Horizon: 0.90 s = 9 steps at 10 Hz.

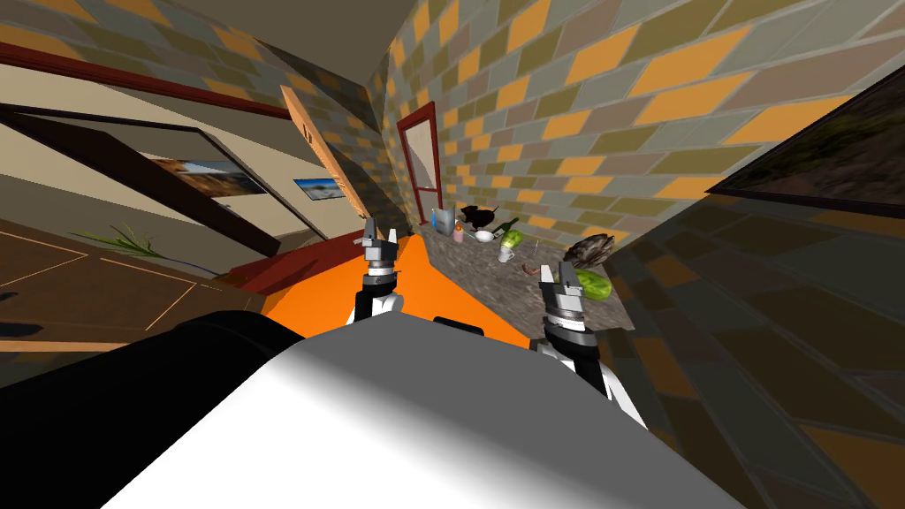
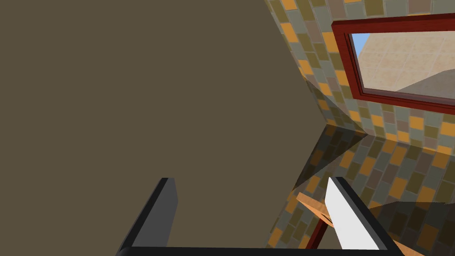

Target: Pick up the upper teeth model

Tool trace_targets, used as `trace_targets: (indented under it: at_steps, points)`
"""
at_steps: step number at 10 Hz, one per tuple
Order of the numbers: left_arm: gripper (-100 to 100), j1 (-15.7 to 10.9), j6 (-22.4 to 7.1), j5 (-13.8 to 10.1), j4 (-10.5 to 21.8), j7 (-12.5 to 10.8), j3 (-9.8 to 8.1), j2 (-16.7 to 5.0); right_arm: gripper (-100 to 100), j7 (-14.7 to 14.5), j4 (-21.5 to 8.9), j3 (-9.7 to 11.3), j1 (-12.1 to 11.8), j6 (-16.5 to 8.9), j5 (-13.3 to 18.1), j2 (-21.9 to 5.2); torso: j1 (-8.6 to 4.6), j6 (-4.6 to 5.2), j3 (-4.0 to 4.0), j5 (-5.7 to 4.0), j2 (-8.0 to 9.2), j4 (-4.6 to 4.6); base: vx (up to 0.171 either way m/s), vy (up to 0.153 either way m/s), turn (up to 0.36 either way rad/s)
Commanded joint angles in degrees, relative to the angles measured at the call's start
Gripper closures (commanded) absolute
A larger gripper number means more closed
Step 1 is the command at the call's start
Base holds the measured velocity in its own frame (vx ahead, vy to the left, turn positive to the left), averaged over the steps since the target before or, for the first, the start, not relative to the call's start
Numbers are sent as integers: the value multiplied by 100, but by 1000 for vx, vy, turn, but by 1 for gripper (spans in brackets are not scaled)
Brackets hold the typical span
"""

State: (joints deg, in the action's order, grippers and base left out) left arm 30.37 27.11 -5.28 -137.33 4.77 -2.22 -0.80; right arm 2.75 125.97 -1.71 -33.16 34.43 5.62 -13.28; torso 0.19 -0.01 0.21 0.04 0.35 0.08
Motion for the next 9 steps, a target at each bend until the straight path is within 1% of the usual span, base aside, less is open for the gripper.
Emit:
trace_targets:
  at_steps: [1,3,4,5,6,7,8,9]
  points:
    - [0,0,0,0,0,0,0,0,-100,7,-74,20,3,9,47,-166,0,0,0,0,0,0,-59,43,15]
    - [0,0,0,0,0,0,0,0,-100,26,-336,72,-60,47,230,-588,-7,0,-4,-1,-7,-2,-85,49,74]
    - [0,0,0,0,0,0,0,0,-100,26,-336,72,-60,47,230,-708,-1,-1,0,-1,0,0,-68,64,20]
    - [0,1,0,0,0,0,0,0,-100,23,-490,99,-90,66,331,-908,2,1,-3,1,-6,-1,-45,65,53]
    - [0,0,0,0,0,0,0,0,-100,23,-490,99,-90,66,331,-983,3,0,-8,1,-14,-3,-32,49,33]
    - [0,1,0,0,0,0,0,0,-100,12,-658,127,-118,85,437,-1208,-2,0,-11,0,-21,-4,-37,57,73]
    - [0,1,0,0,0,0,0,0,-100,12,-658,127,-118,85,437,-1260,-1,0,-12,0,-21,-5,-33,41,36]
    - [0,1,0,0,0,0,0,0,-100,-7,-839,159,-146,104,549,-1479,-6,1,-13,-1,-23,-5,-37,37,79]
